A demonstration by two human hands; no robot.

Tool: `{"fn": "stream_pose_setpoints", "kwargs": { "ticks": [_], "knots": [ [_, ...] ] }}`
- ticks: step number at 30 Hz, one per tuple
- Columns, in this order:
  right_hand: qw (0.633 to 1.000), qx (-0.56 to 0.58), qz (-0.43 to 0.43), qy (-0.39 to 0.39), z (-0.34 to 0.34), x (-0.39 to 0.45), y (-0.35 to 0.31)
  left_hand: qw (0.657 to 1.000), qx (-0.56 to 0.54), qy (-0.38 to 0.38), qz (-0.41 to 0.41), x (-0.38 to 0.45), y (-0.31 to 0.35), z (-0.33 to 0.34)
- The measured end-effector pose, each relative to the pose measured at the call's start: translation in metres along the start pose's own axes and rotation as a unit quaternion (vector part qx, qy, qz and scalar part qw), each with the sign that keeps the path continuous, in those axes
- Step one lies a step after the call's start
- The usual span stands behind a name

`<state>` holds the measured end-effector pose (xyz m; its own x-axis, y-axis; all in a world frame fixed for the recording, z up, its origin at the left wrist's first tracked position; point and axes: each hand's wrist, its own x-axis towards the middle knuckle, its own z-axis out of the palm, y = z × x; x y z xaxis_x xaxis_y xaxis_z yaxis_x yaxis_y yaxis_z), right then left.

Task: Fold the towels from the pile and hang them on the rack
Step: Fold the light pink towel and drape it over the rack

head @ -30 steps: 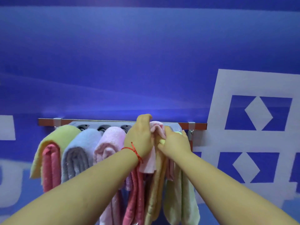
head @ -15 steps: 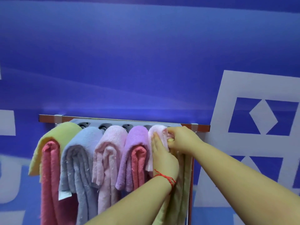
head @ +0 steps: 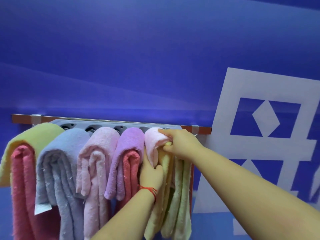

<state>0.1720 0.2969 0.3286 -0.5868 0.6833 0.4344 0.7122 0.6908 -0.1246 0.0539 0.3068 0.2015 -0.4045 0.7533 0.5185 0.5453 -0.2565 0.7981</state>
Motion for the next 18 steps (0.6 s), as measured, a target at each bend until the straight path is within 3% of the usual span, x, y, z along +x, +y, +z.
{"fn": "stream_pose_setpoints", "kwargs": {
  "ticks": [6,12,18],
  "knots": [
    [1.000,-0.017,0.004,0.006,0.002,-0.003,0.000,0.998,-0.057,-0.016,-0.038,-0.021,-0.011,0.011],
    [0.997,-0.064,0.031,0.005,0.016,-0.011,-0.008,0.988,-0.058,-0.012,-0.144,-0.045,-0.029,0.004],
    [0.990,-0.049,0.094,0.089,0.026,-0.048,-0.028,0.969,-0.111,-0.091,-0.203,-0.094,-0.036,-0.012]
  ]
}}
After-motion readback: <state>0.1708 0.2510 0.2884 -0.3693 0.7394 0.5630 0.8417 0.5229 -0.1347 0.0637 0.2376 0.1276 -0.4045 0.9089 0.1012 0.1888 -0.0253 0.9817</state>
